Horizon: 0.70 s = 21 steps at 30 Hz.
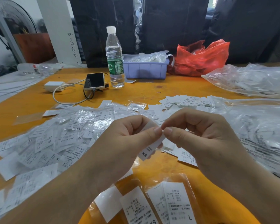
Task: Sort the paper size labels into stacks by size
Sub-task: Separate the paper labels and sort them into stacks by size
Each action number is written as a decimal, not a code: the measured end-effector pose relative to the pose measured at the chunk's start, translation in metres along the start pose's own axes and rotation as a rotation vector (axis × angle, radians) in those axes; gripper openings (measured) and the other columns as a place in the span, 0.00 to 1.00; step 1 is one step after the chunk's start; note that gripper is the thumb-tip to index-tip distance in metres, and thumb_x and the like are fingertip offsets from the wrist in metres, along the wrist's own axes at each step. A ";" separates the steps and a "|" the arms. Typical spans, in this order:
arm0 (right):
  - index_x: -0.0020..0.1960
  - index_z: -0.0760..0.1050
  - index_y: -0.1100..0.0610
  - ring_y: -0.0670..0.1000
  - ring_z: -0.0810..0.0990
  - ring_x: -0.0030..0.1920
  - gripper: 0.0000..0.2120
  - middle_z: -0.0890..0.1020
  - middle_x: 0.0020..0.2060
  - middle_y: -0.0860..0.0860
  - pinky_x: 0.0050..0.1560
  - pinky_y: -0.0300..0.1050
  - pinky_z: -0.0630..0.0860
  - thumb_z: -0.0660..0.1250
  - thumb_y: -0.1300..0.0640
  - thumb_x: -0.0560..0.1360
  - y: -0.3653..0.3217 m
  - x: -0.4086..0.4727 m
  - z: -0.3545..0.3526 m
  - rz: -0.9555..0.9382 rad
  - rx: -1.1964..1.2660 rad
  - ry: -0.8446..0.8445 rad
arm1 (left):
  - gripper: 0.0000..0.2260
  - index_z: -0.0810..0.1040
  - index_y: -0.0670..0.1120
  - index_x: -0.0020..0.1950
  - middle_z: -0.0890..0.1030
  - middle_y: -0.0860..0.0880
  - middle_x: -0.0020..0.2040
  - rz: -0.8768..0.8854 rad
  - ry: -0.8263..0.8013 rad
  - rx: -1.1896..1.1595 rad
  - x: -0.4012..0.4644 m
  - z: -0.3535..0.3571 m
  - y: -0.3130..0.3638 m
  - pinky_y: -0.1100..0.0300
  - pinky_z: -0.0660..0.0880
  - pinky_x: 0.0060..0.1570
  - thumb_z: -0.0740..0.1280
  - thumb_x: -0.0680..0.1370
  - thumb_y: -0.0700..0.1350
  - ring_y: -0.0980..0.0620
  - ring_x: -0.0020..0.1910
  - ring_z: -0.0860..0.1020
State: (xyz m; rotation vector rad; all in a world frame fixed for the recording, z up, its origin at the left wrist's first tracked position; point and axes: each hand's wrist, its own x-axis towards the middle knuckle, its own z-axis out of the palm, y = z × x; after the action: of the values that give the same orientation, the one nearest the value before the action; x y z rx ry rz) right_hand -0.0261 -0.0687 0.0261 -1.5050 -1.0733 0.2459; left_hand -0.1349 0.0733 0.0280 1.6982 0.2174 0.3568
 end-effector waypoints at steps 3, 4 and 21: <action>0.41 0.83 0.48 0.47 0.77 0.34 0.05 0.81 0.35 0.49 0.35 0.41 0.74 0.69 0.52 0.67 0.000 0.000 0.000 0.003 -0.014 -0.005 | 0.06 0.84 0.52 0.38 0.83 0.51 0.35 0.001 -0.003 -0.018 0.000 0.000 0.000 0.65 0.77 0.36 0.69 0.70 0.52 0.56 0.34 0.80; 0.41 0.83 0.49 0.47 0.78 0.34 0.05 0.82 0.35 0.49 0.35 0.42 0.74 0.69 0.52 0.67 0.000 0.000 0.000 0.003 -0.013 -0.008 | 0.06 0.84 0.52 0.38 0.83 0.51 0.35 0.001 -0.002 -0.019 -0.001 0.000 0.000 0.64 0.77 0.36 0.69 0.70 0.52 0.56 0.34 0.80; 0.42 0.82 0.48 0.55 0.81 0.37 0.06 0.84 0.35 0.49 0.40 0.57 0.80 0.74 0.59 0.72 0.003 0.002 0.001 0.020 -0.062 0.019 | 0.08 0.84 0.53 0.39 0.84 0.50 0.37 -0.035 -0.002 0.003 0.001 0.000 -0.001 0.63 0.77 0.38 0.67 0.71 0.54 0.55 0.35 0.79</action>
State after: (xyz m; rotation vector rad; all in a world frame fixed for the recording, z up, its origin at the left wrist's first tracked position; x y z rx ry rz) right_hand -0.0240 -0.0657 0.0240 -1.5709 -1.0596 0.2139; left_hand -0.1337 0.0740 0.0269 1.6954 0.2465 0.3292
